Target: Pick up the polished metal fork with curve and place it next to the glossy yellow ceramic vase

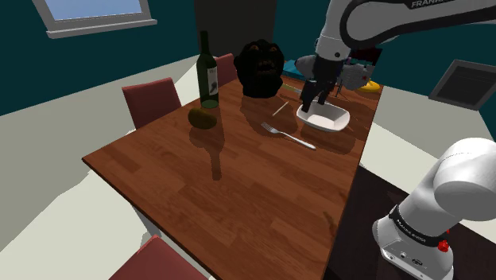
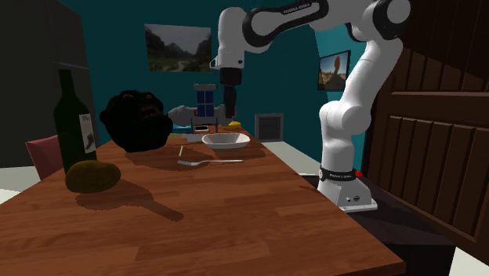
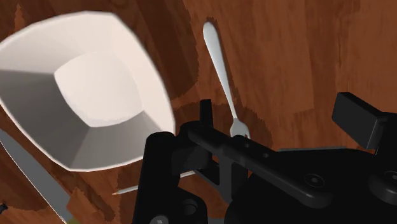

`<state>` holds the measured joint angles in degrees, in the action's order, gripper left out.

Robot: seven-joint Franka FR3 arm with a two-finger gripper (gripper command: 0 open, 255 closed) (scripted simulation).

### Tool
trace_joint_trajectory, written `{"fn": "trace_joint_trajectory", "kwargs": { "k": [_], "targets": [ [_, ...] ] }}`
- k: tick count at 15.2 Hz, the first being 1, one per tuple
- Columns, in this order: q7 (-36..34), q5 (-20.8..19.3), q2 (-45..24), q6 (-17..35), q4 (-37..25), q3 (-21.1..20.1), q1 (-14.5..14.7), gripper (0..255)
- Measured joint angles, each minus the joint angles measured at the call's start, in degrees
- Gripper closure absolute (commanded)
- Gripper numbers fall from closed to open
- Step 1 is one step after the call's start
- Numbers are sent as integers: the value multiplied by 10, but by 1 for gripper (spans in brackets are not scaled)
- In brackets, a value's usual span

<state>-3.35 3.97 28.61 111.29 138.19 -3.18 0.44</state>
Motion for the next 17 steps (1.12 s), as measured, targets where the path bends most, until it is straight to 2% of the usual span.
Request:
{"fn": "trace_joint_trajectory", "kwargs": {
  "k": [8,12,17],
  "targets": [
    [0,-13,-167,135,-37,-9,-2,0],
    [-1,-24,-250,186,-71,-11,-4,0],
    [-5,-29,-290,225,-73,-13,-3,0]
  ]
}}
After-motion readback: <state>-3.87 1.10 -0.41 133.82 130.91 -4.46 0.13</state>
